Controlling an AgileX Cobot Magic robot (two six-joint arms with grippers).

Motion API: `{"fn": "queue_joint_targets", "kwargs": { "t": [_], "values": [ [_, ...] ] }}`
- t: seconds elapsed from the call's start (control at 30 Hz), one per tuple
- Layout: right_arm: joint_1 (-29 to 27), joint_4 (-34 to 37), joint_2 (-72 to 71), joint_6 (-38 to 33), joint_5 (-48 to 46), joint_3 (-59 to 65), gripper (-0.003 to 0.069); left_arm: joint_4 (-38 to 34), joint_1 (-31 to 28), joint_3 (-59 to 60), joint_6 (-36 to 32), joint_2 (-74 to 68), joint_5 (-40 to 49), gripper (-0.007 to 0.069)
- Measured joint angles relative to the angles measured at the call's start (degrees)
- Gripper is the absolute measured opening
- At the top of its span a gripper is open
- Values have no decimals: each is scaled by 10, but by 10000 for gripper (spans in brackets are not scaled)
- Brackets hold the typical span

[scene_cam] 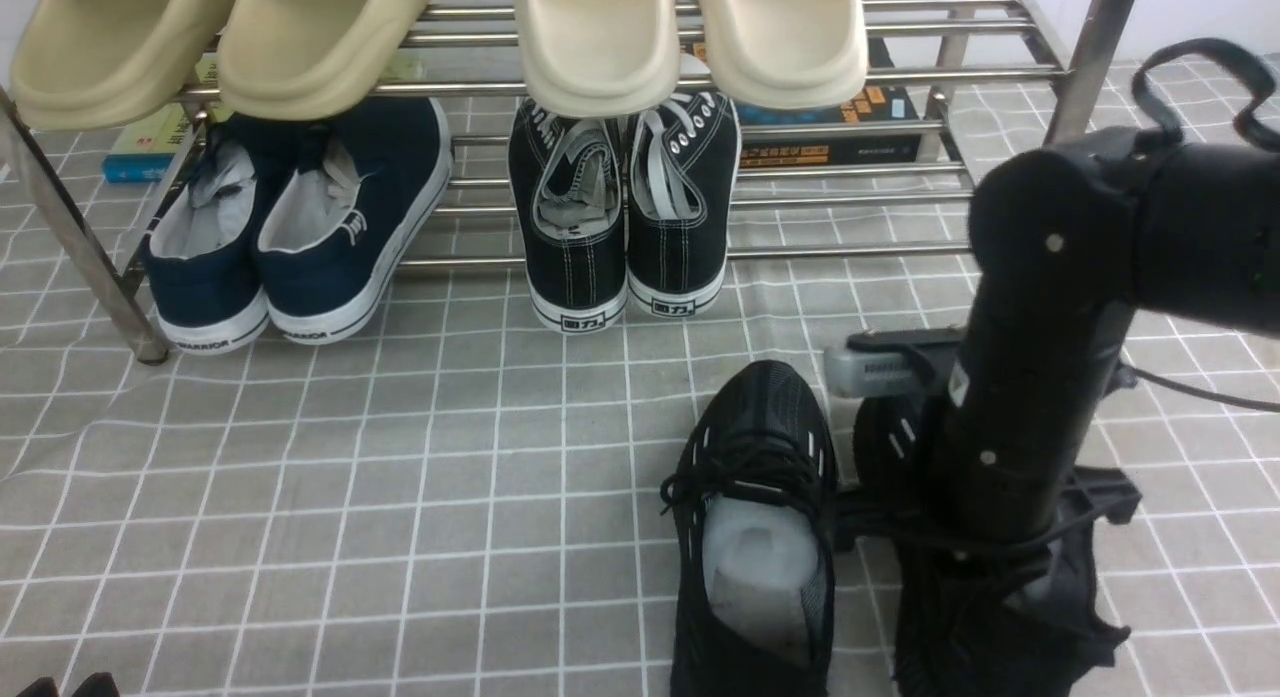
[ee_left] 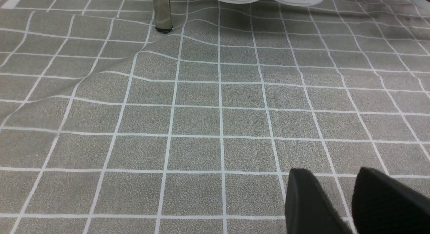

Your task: Take the shoes off the shelf with your hand from the grey coffee tablecloth.

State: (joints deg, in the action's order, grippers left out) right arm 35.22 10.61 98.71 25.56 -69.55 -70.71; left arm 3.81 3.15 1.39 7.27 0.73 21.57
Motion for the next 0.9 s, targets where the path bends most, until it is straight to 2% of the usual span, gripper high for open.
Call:
{"fn": "queue_joint_targets", "kwargs": {
  "t": [0.07, 0.17, 0.27, 0.3, 0.33, 0.47, 0.57, 0.67, 0.7, 0.77, 0.83, 0.9],
  "values": [
    [12, -5, 1, 6, 1, 0, 62, 0, 0, 0, 0, 0, 0, 240],
    [33, -12, 6, 22, 6, -1, 180, 0, 0, 0, 0, 0, 0, 240],
    [34, -13, 8, 22, 5, -3, 298, 0, 0, 0, 0, 0, 0, 240],
    [34, -14, 8, 22, 5, -3, 314, 0, 0, 0, 0, 0, 0, 240],
    [34, -20, 8, 14, 3, -10, 365, 0, 0, 0, 0, 0, 0, 240],
    [34, -27, 3, -20, 1, -32, 402, 0, 0, 0, 0, 0, 0, 240],
    [34, -23, -23, -44, 0, -50, 357, 0, 0, 0, 0, 0, 0, 240],
    [34, -21, -80, -57, -2, -53, 235, 0, 0, 0, 0, 0, 0, 240],
    [34, -21, -85, -58, -2, -53, 225, 0, 0, 0, 0, 0, 0, 240],
    [34, -21, -147, -72, -5, -54, 109, 0, 0, 0, 0, 0, 0, 240],
    [34, -21, -195, -84, -9, -55, 30, 0, 0, 0, 0, 0, 0, 240],
    [34, -25, -236, -88, -12, -55, -10, 0, 0, 0, 0, 0, 0, 240]
  ]
}}
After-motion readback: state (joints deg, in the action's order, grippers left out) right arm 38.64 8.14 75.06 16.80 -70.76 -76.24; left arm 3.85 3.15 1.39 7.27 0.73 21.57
